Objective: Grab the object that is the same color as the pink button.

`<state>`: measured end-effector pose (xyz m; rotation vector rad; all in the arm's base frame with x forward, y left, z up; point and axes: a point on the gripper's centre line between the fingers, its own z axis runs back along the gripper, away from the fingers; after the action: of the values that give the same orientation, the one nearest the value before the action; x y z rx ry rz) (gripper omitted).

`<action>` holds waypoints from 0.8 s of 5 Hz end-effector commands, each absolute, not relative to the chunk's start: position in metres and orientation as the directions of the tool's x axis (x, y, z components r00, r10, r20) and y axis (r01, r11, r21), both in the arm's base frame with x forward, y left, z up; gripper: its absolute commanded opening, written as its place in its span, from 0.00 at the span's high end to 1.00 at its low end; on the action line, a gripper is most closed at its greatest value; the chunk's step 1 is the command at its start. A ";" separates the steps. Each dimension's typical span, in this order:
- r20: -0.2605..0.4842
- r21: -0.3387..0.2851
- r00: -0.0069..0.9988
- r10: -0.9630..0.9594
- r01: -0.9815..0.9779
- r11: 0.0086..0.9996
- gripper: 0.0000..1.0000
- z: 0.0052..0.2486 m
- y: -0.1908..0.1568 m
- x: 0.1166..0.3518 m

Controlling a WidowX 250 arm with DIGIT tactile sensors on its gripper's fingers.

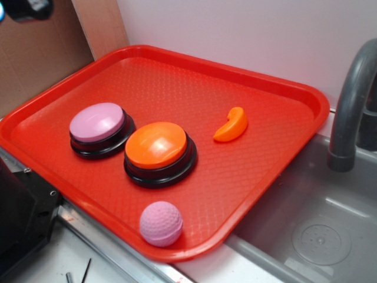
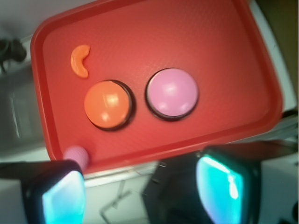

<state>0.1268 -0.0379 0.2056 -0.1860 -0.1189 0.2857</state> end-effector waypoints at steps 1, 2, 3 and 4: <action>0.023 -0.253 0.964 0.264 -0.250 0.935 0.00 0.160 -0.087 0.144; -0.029 -0.265 0.979 0.202 -0.202 0.943 0.00 0.133 -0.109 0.144; -0.054 -0.251 0.987 0.154 -0.162 0.954 0.00 0.103 -0.130 0.142; -0.103 -0.232 0.990 0.093 -0.114 0.966 0.00 0.077 -0.145 0.138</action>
<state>0.1396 -0.1411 0.0706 -0.2195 0.1120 0.1162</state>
